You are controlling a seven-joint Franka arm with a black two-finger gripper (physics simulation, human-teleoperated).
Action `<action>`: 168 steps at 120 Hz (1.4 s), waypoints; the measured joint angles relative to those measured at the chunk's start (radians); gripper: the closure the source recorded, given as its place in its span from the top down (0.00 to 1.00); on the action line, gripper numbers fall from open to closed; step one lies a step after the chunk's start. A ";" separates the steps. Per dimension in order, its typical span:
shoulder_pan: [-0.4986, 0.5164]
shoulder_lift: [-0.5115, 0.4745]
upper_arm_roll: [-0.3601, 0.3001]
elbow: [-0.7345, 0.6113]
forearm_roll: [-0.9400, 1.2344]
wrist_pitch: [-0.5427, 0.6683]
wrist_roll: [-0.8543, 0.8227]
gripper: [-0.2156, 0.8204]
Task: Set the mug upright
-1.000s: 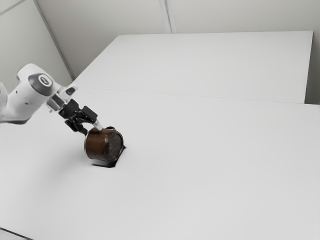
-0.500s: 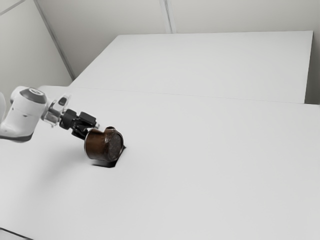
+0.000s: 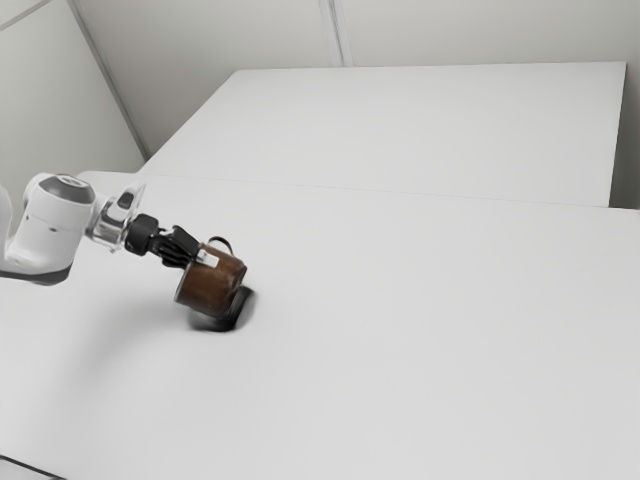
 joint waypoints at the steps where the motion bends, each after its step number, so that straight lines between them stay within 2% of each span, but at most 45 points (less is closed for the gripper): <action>1: -0.001 -0.002 0.000 -0.001 0.000 0.000 0.001 0.09; 27: -0.033 -0.084 -0.004 -0.005 0.001 -0.001 0.020 0.06; 45: -0.118 -0.162 -0.003 0.002 0.080 0.022 -0.004 0.06; 89: -0.404 -0.322 0.000 -0.002 0.681 0.067 -0.274 0.05; 99: -0.454 -0.365 0.000 -0.048 0.789 0.082 -0.350 0.05; 126: -0.503 -0.457 -0.003 -0.260 0.941 0.264 -0.514 0.05; 145: -0.513 -0.467 -0.004 -0.374 0.984 0.461 -0.599 0.05; 168: -0.514 -0.436 -0.004 -0.419 1.020 0.642 -0.679 0.05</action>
